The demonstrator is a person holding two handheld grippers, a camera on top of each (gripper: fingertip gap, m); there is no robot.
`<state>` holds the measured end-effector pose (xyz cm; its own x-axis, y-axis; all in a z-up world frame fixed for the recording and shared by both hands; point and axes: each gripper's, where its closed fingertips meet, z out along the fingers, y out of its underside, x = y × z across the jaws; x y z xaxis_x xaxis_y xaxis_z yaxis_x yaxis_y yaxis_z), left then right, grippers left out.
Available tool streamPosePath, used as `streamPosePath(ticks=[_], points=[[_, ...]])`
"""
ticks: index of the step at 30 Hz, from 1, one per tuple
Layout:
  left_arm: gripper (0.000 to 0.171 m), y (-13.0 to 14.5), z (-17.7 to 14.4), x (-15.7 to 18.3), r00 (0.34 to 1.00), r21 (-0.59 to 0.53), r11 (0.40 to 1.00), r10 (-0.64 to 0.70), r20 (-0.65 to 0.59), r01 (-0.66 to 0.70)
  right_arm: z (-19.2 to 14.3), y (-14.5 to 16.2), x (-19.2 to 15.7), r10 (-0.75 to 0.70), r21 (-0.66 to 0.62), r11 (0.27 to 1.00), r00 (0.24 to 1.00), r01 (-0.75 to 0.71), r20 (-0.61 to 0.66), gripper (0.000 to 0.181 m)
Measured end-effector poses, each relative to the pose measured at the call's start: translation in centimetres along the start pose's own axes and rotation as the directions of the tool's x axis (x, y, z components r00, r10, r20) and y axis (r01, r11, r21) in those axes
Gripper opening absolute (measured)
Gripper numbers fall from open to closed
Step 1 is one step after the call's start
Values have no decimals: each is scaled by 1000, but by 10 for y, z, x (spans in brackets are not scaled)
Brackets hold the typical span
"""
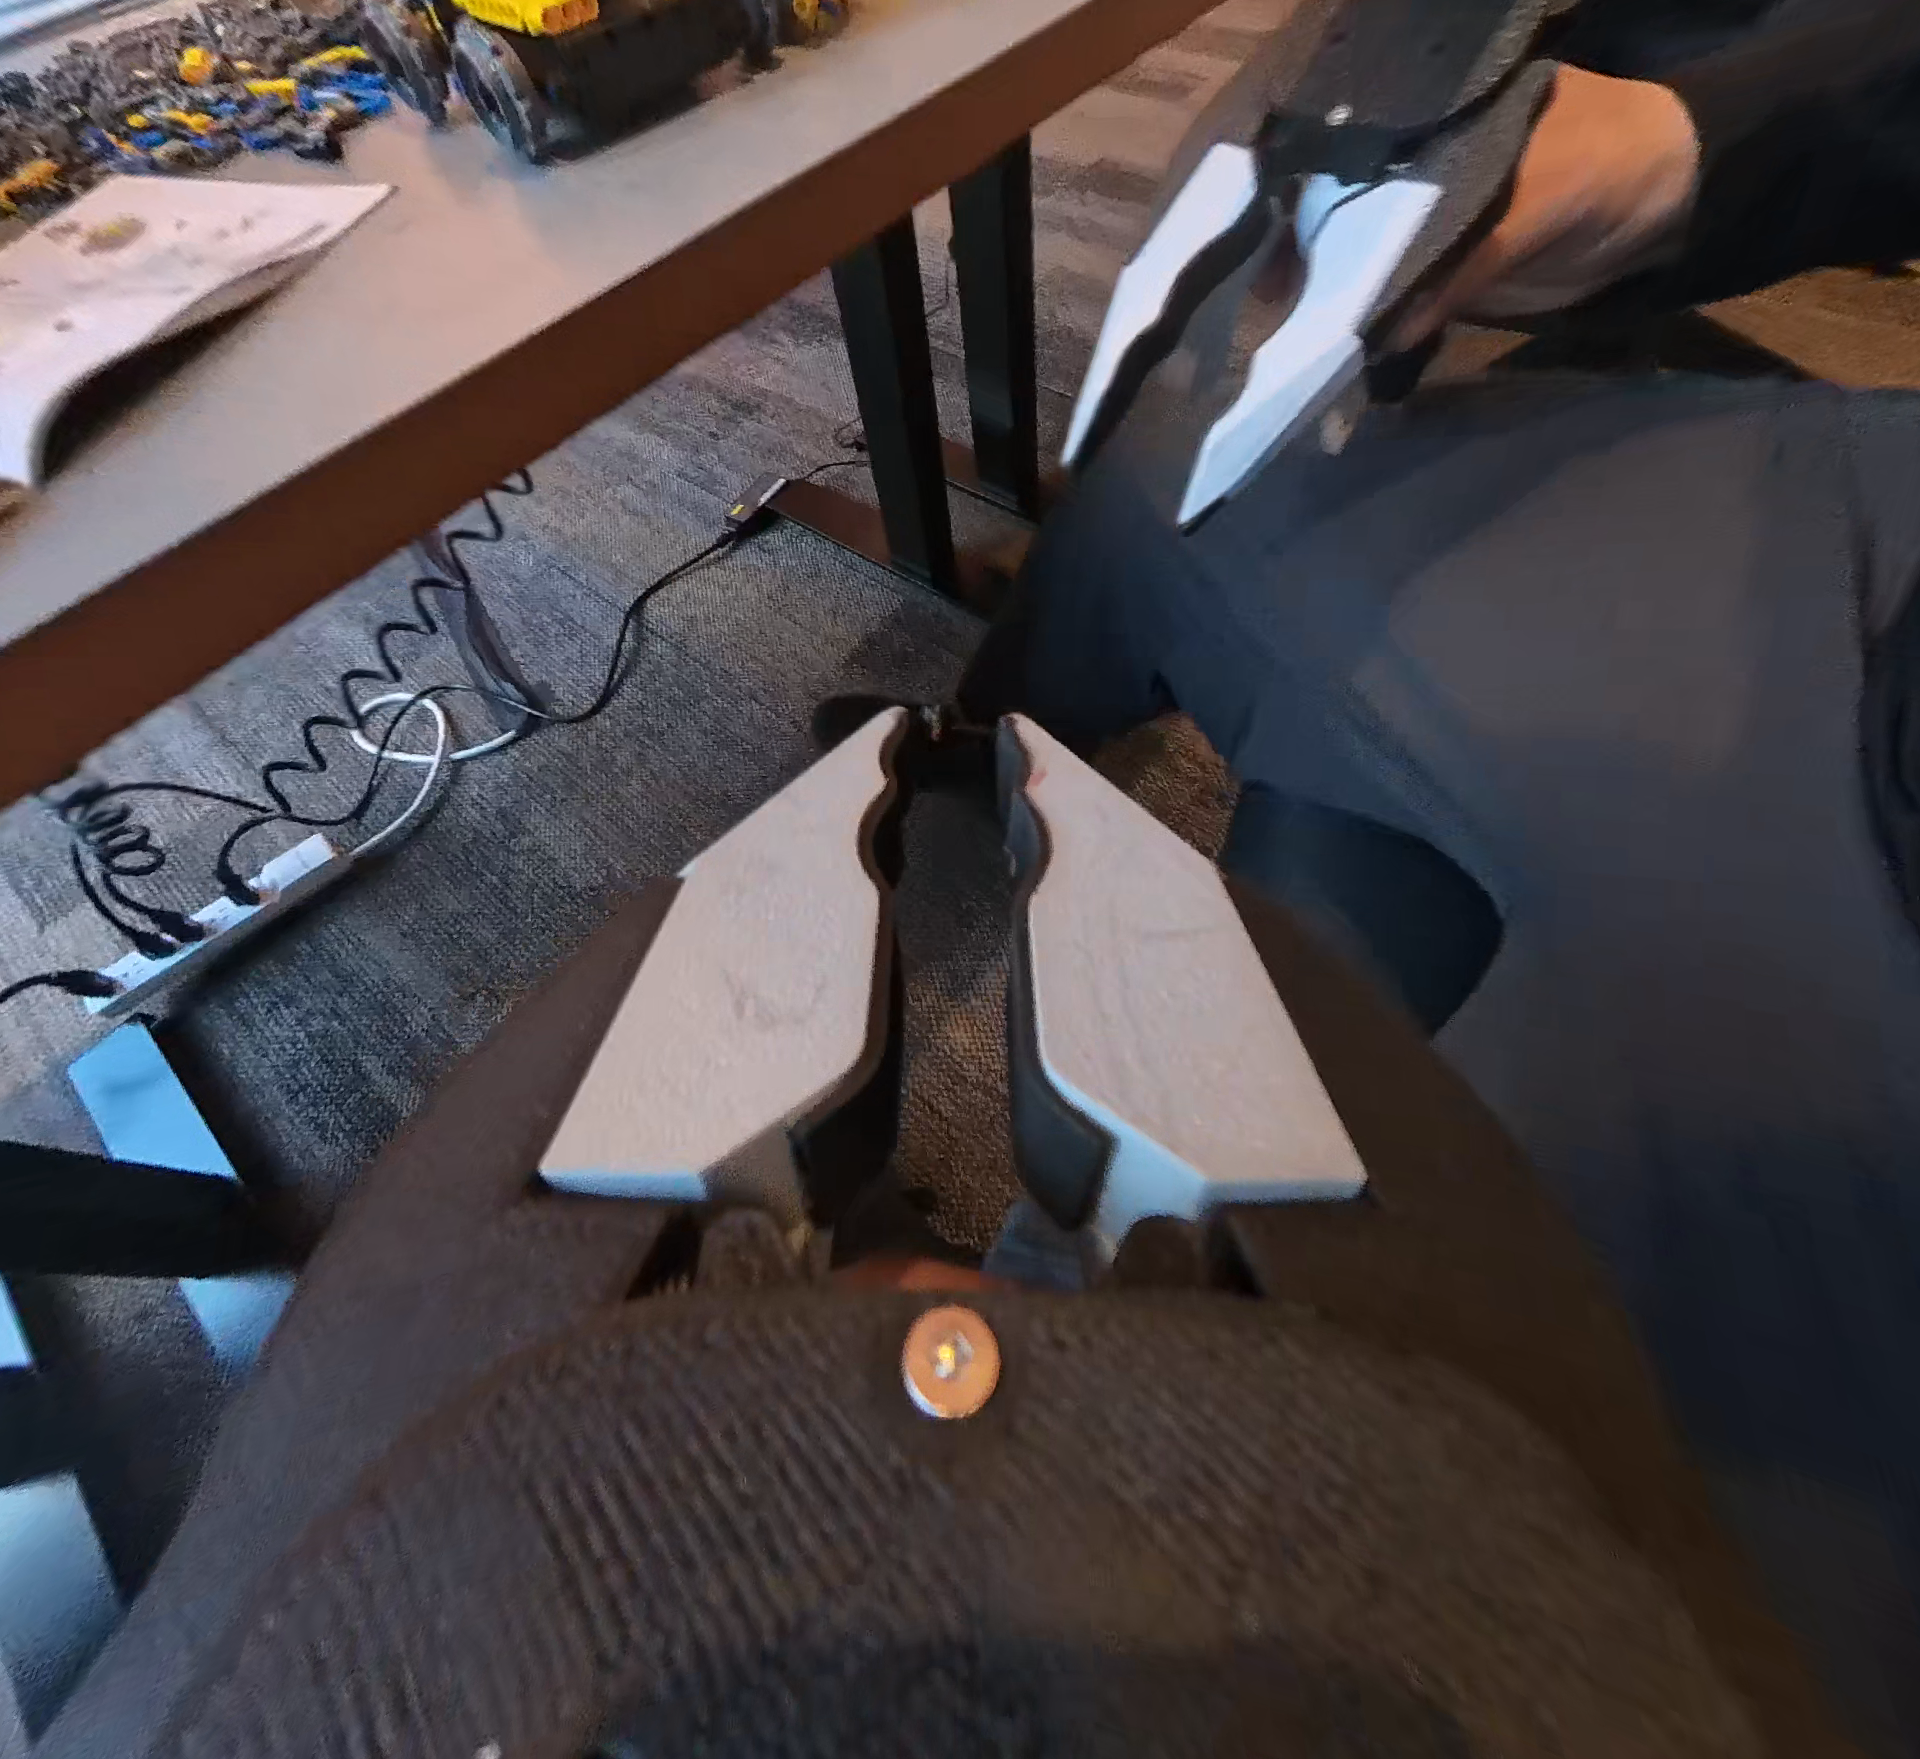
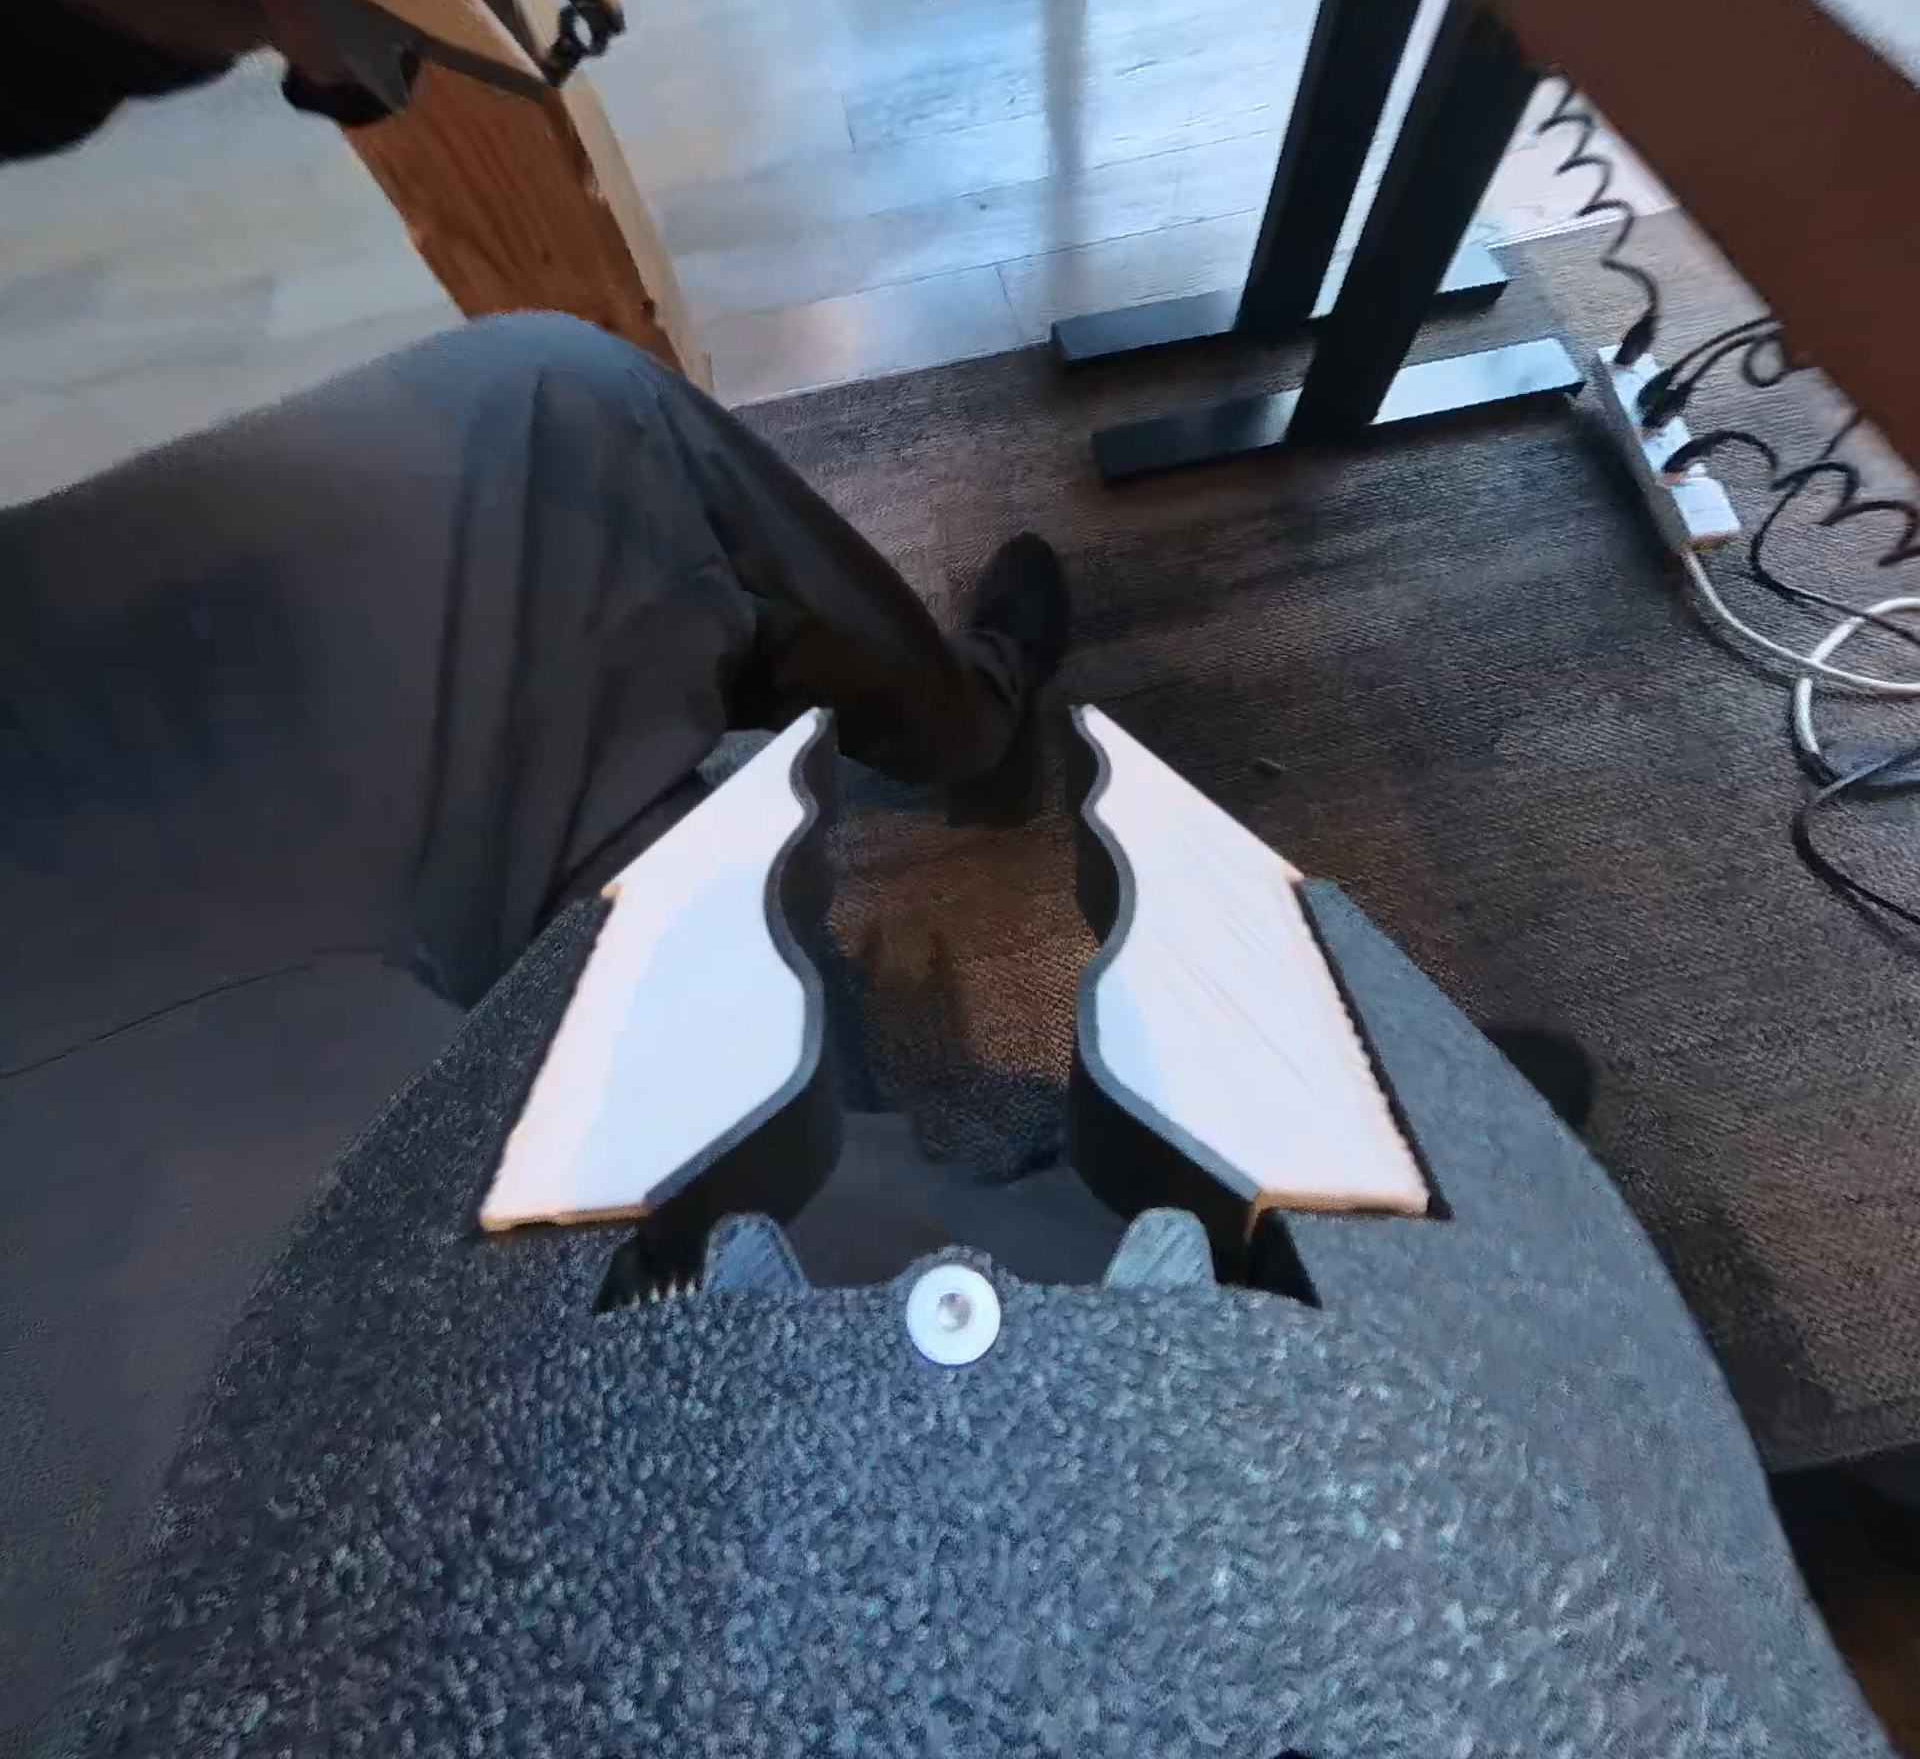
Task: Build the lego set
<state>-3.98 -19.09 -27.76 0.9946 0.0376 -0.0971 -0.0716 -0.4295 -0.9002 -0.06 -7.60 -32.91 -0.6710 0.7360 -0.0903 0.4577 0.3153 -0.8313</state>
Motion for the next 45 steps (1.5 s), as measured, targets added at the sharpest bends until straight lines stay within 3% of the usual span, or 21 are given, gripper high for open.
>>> streamPosePath(ticks=[3,5,7,11,14,16,18,22,25,29,38,45], points=[[15,22,-4,-3,998,32,999,24,-55,-23,54,17,7,-130,-128,983,991,132,20,44],[14,38,-3,-14,996,43,999,-17,-93,21,103,36,35,-244,-231,943,970,240,14,44],[15,71,2,-34,991,21,995,-92,-98,95,165,62,69,-234,-340,910,971,237,48,52],[14,163,26,-73,955,-1,959,-282,-94,283,293,140,136,-33,-580,809,994,89,107,55],[14,223,39,-94,928,-40,933,-361,-91,358,372,204,196,-76,-669,737,995,97,61,48],[14,249,29,-107,947,-127,944,-314,-66,304,412,251,224,-117,-726,675,991,132,72,45],[14,268,19,-110,935,-114,935,-345,-81,335,439,290,244,-194,-780,592,975,200,103,43],[14,323,-7,-117,921,-189,908,-387,-44,373,484,313,247,-244,-781,557,955,282,171,37],[14,329,-18,-134,921,-164,910,-390,-21,381,508,316,257,-260,-791,524,944,316,204,34],[15,335,-22,-143,926,-160,914,-378,2,373,516,327,281,-362,-806,396,881,440,304,33],[14,377,-20,-111,917,-292,881,-397,-30,372,540,356,308,-444,-798,293,814,527,375,30],[14,384,-19,-109,910,-309,871,-413,-42,381,553,367,314,-474,-769,197,746,608,469,20]])
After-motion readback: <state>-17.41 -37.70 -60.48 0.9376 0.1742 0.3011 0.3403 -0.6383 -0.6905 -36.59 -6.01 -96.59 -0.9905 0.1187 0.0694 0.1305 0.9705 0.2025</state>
